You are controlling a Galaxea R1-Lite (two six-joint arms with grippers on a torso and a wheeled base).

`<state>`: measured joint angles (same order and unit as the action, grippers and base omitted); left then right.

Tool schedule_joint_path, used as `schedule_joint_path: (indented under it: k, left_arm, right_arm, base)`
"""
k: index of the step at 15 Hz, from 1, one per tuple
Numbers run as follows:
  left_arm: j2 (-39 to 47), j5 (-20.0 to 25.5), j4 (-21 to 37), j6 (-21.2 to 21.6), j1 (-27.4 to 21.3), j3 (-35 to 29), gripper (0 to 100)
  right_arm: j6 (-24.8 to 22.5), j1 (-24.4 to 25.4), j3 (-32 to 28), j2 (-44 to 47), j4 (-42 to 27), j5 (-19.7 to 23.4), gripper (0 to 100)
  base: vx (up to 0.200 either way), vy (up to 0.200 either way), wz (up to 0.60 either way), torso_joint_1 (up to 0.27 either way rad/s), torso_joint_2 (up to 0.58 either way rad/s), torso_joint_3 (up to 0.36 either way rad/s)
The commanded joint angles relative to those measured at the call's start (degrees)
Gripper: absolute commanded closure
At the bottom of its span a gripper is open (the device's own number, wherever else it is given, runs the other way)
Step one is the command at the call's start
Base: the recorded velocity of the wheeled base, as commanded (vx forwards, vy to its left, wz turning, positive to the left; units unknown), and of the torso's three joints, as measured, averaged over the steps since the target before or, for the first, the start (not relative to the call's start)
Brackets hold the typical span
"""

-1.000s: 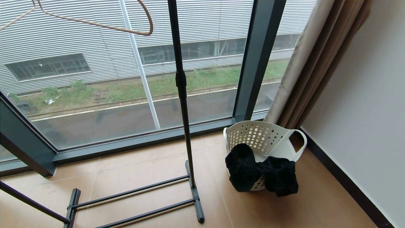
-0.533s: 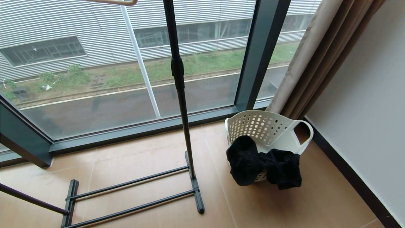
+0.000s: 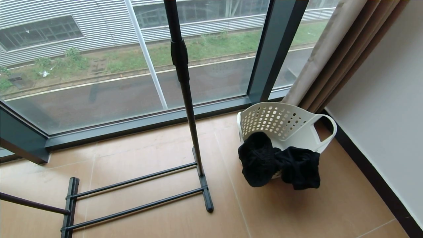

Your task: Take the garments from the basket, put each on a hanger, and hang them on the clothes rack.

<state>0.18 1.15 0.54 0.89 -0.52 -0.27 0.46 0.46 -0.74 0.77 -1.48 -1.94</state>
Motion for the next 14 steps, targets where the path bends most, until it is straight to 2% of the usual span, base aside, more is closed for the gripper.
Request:
schedule_joint_path:
  k: [1, 4, 7, 9, 12, 14]
  left_arm:
    - [0.08, 0.0, -0.01, -0.01, 0.0, 0.0, 0]
    - [-0.01, 0.0, -0.01, -0.01, 0.0, 0.0, 0]
    - [-0.01, -0.27, -0.1, -0.01, 0.08, 0.18, 0]
    - [-0.01, -0.27, -0.1, -0.01, 0.08, 0.18, 0]
    - [-0.01, -0.27, -0.1, -0.01, 0.08, 0.18, 0]
    - [-0.01, -0.27, -0.1, -0.01, 0.08, 0.18, 0]
  right_arm:
    - [0.06, -0.02, 0.04, 0.37, -0.02, -0.08, 0]
    - [-0.02, 0.5, 0.04, 4.42, -0.02, -0.08, 0]
    - [-0.11, 0.68, -0.05, 12.15, -0.02, 0.18, 0]
    - [-0.9, 2.17, -0.57, 19.89, 0.68, 1.59, 0]
    - [-0.9, 6.22, -5.23, 31.22, 0.95, 1.76, 0]
    - [-1.25, 7.97, -8.84, 43.35, 6.4, 1.67, 0]
  base:
    - [0.0, 0.0, 0.0, -0.002, 0.01, -0.198]
    - [0.0, 0.0, 0.0, 0.002, 0.0, -0.196]
    - [0.0, 0.0, 0.0, 0.001, 0.01, -0.185]
    - [0.0, 0.0, 0.0, 0.001, 0.0, -0.043]
    - [0.0, 0.0, 0.0, 0.0, 0.0, 0.0]
    - [0.0, 0.0, 0.0, 0.0, 0.0, 0.0]
